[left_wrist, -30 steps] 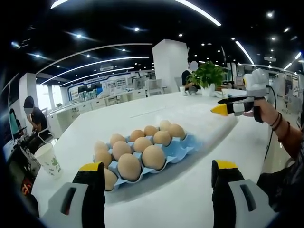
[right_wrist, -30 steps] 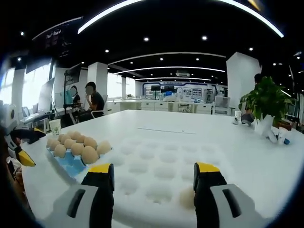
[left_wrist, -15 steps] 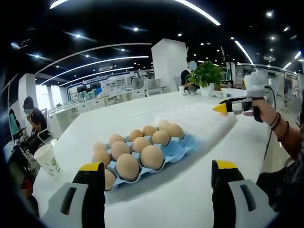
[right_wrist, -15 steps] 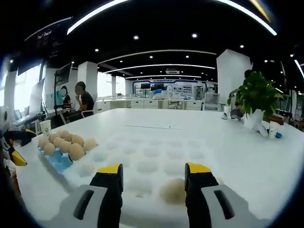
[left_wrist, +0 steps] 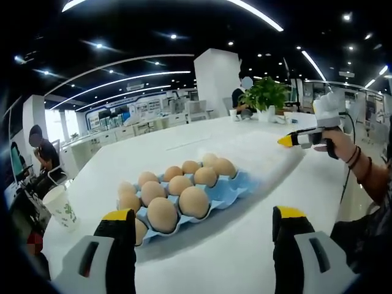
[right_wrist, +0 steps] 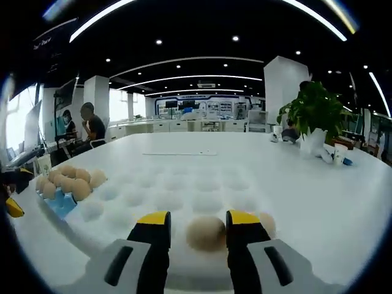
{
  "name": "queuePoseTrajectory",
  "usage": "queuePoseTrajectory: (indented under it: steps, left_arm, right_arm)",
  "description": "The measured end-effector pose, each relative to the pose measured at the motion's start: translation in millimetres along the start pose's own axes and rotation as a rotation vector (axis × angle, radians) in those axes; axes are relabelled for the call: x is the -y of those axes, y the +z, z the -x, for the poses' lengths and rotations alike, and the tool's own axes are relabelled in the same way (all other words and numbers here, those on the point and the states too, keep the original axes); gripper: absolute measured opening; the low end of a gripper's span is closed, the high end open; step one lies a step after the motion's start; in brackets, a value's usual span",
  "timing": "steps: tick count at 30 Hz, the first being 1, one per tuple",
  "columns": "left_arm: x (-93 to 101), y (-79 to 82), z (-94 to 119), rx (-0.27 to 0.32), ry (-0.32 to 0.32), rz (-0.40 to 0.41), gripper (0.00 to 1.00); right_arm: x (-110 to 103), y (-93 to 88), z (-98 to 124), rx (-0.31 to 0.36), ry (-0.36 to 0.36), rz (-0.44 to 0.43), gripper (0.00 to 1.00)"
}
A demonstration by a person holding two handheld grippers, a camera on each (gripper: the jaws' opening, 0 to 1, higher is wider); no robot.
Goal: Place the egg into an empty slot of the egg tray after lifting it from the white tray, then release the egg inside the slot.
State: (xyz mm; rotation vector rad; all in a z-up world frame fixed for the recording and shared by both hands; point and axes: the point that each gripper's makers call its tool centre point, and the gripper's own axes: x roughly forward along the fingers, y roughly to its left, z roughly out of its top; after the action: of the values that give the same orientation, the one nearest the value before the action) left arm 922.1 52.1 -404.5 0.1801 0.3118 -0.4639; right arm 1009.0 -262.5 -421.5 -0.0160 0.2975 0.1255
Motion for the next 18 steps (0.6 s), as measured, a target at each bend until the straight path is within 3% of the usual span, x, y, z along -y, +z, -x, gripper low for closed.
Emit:
queuePoseTrajectory:
  steps: [13, 18]
  left_arm:
    - [0.4, -1.0, -1.5, -0.003, -0.004, 0.0, 0.94]
    - [0.0, -1.7, -1.0, -0.003, -0.005, -0.004, 0.93]
  right_arm:
    - [5.9, -5.8, -4.5, -0.042, -0.044, 0.033, 0.3]
    - [8.0, -6.7, -5.2, -0.053, -0.054, -0.006, 0.3]
